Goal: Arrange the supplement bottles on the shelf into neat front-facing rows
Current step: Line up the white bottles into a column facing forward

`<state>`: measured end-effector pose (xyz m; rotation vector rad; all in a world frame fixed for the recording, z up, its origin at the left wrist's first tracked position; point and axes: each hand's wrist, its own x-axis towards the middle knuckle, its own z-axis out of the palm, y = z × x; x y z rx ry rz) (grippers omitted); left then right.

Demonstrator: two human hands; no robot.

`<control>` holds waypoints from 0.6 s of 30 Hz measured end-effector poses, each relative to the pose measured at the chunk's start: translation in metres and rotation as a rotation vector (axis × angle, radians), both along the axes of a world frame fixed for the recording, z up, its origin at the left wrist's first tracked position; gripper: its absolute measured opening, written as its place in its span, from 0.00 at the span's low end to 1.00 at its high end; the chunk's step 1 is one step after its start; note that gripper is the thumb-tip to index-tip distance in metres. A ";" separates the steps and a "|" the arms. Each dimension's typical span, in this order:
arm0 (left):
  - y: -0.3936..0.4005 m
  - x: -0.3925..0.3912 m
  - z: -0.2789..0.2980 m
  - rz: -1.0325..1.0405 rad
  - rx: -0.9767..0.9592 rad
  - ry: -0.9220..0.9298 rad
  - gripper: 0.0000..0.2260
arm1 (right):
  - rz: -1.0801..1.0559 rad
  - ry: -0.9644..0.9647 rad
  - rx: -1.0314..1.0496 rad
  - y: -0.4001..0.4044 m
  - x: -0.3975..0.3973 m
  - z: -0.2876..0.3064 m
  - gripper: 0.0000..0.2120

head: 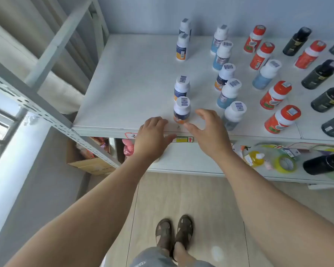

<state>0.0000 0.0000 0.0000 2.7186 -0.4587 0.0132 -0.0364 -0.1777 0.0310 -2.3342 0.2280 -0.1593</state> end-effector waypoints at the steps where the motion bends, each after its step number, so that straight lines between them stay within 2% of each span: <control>1: -0.002 0.001 0.001 0.005 -0.024 0.035 0.26 | -0.002 -0.019 0.062 0.000 0.005 0.005 0.27; 4: -0.010 0.004 0.008 0.053 -0.101 0.124 0.29 | 0.059 -0.001 0.121 -0.001 0.023 0.024 0.30; 7: -0.014 0.013 0.012 0.079 -0.158 0.190 0.30 | 0.156 0.052 0.147 0.002 0.038 0.036 0.28; 13: -0.027 0.025 0.019 0.083 -0.236 0.270 0.14 | 0.121 0.151 0.164 0.002 0.052 0.032 0.23; 18: -0.019 0.025 0.030 0.026 -0.472 0.392 0.17 | 0.085 0.146 0.284 -0.003 0.057 0.032 0.19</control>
